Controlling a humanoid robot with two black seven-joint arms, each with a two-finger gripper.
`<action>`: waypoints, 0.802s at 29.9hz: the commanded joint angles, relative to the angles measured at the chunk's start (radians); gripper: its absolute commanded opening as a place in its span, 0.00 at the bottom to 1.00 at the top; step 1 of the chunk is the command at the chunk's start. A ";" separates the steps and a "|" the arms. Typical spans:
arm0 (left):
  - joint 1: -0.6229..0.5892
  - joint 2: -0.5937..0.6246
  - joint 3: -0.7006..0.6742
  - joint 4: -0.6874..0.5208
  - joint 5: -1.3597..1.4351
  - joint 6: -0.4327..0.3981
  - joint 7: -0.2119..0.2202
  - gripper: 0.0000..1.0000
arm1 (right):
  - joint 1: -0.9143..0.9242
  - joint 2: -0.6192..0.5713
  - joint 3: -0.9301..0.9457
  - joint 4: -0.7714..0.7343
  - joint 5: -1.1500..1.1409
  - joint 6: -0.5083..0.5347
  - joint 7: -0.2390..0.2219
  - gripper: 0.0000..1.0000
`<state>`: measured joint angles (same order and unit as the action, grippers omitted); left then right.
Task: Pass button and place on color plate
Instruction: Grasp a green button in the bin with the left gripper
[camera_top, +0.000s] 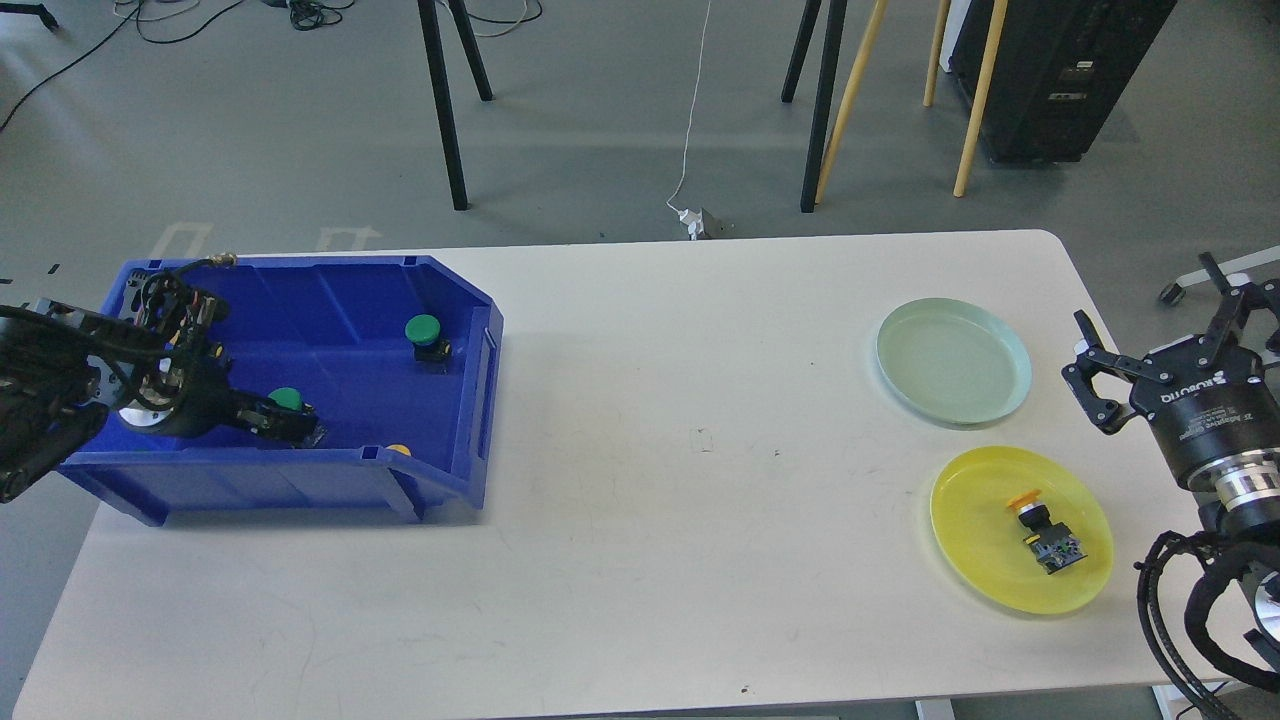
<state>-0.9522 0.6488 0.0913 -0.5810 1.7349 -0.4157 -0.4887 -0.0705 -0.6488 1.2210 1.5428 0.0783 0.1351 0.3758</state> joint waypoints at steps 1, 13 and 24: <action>0.000 -0.001 0.001 0.000 0.000 0.017 0.000 0.63 | -0.006 0.000 -0.001 0.000 0.000 0.000 0.000 1.00; -0.004 0.000 0.001 0.000 -0.003 0.054 0.000 0.45 | -0.020 0.003 0.002 0.000 0.000 0.000 0.002 1.00; -0.016 0.017 -0.008 -0.034 -0.005 0.045 0.000 0.06 | -0.022 0.005 0.006 0.002 0.000 0.000 0.002 1.00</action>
<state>-0.9565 0.6539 0.0906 -0.5905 1.7314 -0.3622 -0.4889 -0.0919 -0.6443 1.2228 1.5433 0.0782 0.1351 0.3775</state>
